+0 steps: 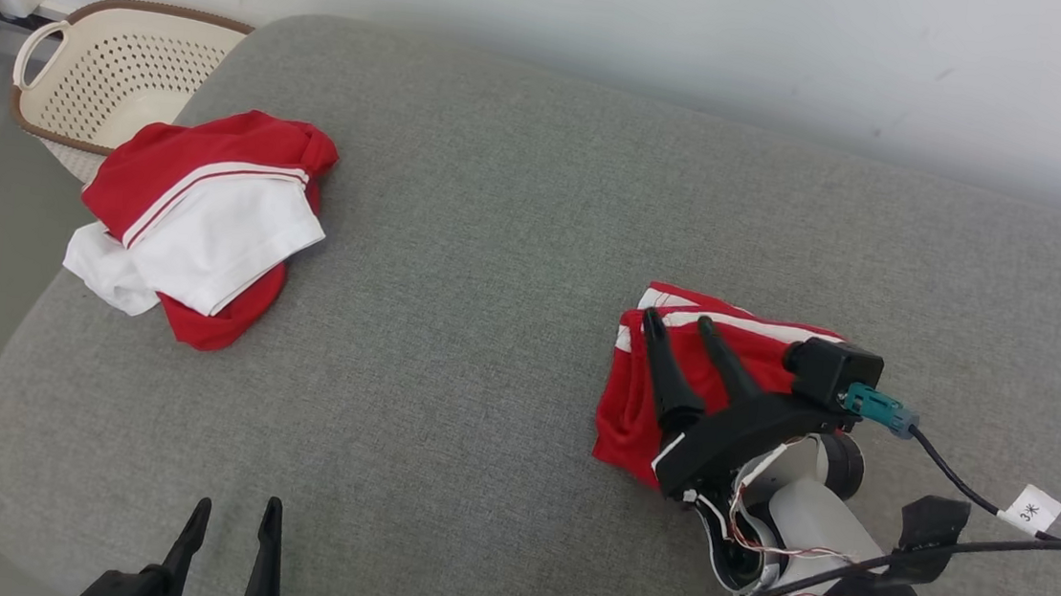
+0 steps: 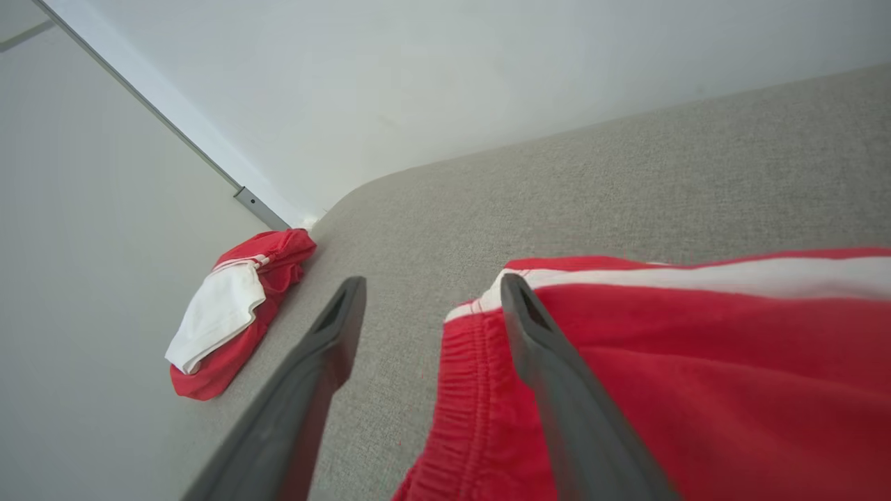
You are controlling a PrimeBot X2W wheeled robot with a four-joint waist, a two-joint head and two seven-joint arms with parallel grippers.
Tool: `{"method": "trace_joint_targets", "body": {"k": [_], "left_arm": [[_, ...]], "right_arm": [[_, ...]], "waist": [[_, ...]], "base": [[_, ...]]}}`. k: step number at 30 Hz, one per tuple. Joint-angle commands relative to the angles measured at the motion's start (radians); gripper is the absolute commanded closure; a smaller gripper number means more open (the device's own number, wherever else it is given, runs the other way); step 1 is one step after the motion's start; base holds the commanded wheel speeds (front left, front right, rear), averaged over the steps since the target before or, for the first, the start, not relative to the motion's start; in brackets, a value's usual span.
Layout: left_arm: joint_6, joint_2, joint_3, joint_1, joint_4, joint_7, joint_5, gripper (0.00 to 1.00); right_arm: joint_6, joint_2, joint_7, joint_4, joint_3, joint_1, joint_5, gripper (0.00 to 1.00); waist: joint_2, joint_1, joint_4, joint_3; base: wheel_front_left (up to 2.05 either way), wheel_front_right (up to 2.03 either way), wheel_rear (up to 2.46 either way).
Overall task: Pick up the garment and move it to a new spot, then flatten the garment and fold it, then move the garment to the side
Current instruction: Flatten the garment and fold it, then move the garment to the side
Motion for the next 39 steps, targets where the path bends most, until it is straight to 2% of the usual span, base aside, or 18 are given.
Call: {"method": "trace_joint_targets", "body": {"k": [1, 5, 16, 26, 39], "left_arm": [[0.006, 0.000, 0.007, 0.019, -0.002, -0.001, 0.002, 0.00], [0.011, 0.001, 0.004, 0.015, -0.012, -0.001, 0.004, 0.00], [0.014, 0.001, 0.012, 0.017, -0.041, -0.001, 0.025, 0.00], [0.010, 0.001, 0.003, 0.001, -0.045, -0.001, 0.018, 0.00], [0.008, 0.001, -0.007, -0.005, -0.037, -0.001, 0.033, 0.00]], "right_arm": [[0.000, 0.002, -0.028, -0.016, 0.017, -0.019, 0.025, 0.00], [0.000, 0.001, -0.078, -0.017, 0.000, -0.025, 0.041, 0.00], [0.000, -0.072, -0.119, 0.084, -0.192, 0.074, 0.008, 0.00], [0.000, -0.065, -0.106, 0.129, -0.190, 0.106, 0.057, 0.00], [0.003, -0.035, -0.059, 0.202, -0.101, 0.074, 0.119, 0.00]], "waist": [[-0.0001, -0.0001, -0.009, -0.004], [-0.0001, -0.0001, -0.029, -0.010], [-0.0001, -0.0001, -0.066, -0.014], [-0.0001, -0.0001, -0.050, 0.009], [-0.0001, -0.0001, -0.006, 0.013]], "base": [[0.00, 0.00, 0.00], [0.00, 0.00, 0.00], [0.00, 0.00, 0.00], [0.00, 0.00, 0.00], [0.00, 0.00, 0.00]]}}
